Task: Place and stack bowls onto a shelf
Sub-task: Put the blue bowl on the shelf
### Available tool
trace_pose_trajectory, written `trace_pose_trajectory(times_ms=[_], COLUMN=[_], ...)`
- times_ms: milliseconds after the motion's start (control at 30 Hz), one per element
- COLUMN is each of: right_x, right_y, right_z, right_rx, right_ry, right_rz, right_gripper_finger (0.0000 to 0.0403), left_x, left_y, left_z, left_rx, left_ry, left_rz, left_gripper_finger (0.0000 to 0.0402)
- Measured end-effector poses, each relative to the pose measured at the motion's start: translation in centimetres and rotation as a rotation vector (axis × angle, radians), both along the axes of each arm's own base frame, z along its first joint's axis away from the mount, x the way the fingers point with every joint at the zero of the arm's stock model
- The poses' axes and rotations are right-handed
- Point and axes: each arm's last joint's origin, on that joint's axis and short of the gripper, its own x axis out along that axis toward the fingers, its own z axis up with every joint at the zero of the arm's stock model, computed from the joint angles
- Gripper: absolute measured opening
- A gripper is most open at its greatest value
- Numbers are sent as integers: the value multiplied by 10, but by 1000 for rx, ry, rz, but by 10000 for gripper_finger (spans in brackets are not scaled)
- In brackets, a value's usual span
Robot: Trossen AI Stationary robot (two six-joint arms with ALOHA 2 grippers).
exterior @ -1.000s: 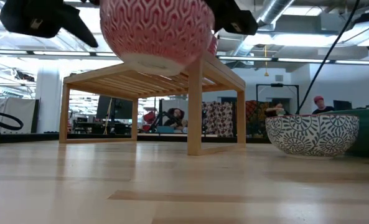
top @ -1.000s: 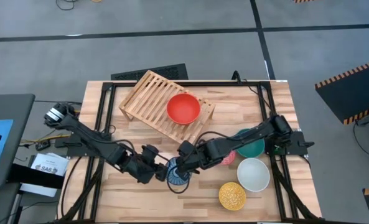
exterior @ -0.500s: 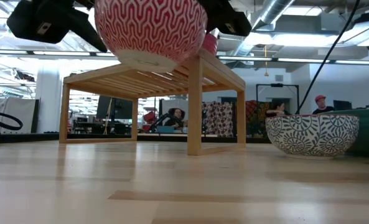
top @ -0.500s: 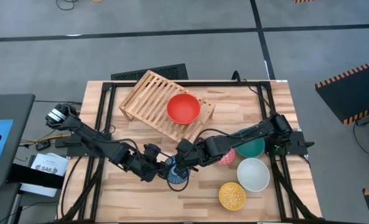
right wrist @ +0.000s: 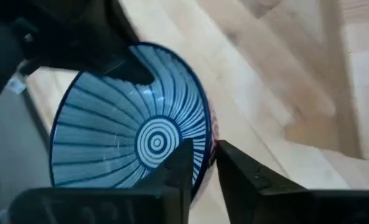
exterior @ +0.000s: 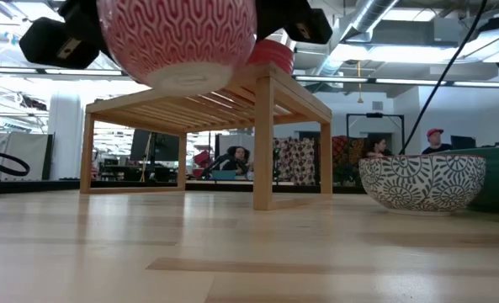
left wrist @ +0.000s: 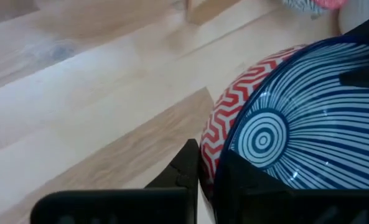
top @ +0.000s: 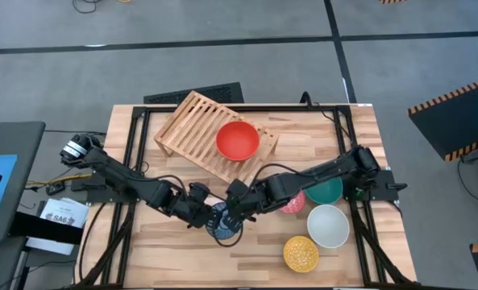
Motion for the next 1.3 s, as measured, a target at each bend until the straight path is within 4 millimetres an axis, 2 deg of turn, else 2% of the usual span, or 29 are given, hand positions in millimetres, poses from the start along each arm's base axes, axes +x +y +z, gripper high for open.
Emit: trace_pose_trajectory(times_ms=[100, 233, 500, 633, 767, 867, 1000, 1133, 1300], right_x=[-1, -10, -47, -88, -128, -157, -176, -181, -177], right_y=[-3, -9, -21, -24, -18, -14, -6, -6, -6], right_z=[3, 18, 62, 85, 98, 107, 115, 116, 109], right_rx=[-8, -24, -75, -168, -260, -297, -277, -275, -289], right_ry=[3, -5, -35, 33, 115, 134, 49, 21, 40], right_rz=[34, 48, 64, 26, -66, -154, -219, -264, -272], right_gripper_finger=[122, 154, 207, 214, 209, 202, 193, 188, 187], left_x=[1, -2, -24, -45, -77, -100, -120, -130, -133], left_y=[3, 6, 18, 23, 35, 51, 84, 122, 169], left_z=[2, 10, 32, 46, 70, 95, 126, 148, 166], left_rx=[0, 3, 28, 27, -13, -13, 51, 137, 220], left_ry=[-7, -29, -31, -22, -59, -194, -341, -348, -280], left_rz=[-8, -15, -29, -51, -45, 30, 133, 208, 273], left_gripper_finger=[7, 6, 6, 6, 6, 6, 2, 2, 1])
